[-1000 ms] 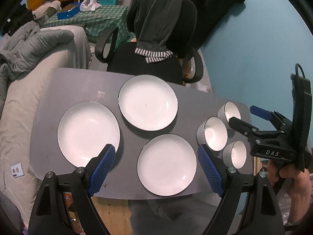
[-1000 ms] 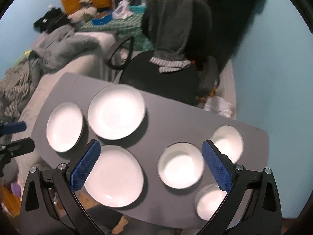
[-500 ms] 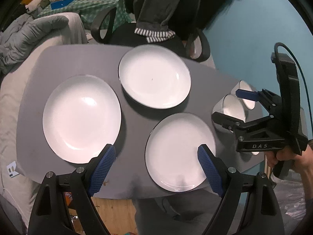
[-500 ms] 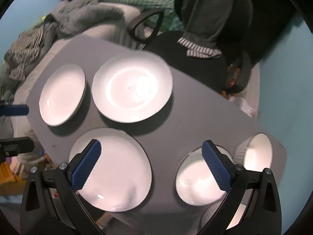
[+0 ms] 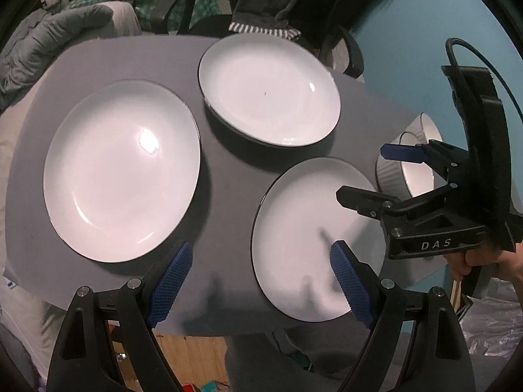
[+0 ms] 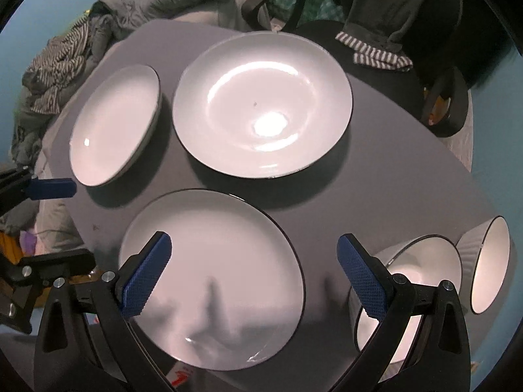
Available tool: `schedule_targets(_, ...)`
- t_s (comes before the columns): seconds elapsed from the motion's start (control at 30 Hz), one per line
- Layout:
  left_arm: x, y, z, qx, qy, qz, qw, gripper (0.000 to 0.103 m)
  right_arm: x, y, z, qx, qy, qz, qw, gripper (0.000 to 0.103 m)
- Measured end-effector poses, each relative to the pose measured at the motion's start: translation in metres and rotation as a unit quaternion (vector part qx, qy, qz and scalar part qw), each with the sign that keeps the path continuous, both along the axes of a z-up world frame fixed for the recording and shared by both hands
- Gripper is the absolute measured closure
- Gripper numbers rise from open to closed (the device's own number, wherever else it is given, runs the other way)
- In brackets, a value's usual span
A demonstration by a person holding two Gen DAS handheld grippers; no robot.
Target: Organize plates and bowls
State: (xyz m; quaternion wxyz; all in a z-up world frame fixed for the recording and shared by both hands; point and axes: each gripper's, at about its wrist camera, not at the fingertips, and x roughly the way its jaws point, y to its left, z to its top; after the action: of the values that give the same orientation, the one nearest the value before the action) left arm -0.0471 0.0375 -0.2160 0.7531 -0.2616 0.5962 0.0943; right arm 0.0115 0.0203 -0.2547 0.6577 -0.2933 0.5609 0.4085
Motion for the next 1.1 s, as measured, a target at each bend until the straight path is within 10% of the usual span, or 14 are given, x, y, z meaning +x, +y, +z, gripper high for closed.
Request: schedule_targets(1.1,0.027,0.014,-0.064,-0.069,0.051,-0.031,0.9958,0.050,0.004,-0.045,-0.027,-0.011,0.058,-0.090,0.994,0.064)
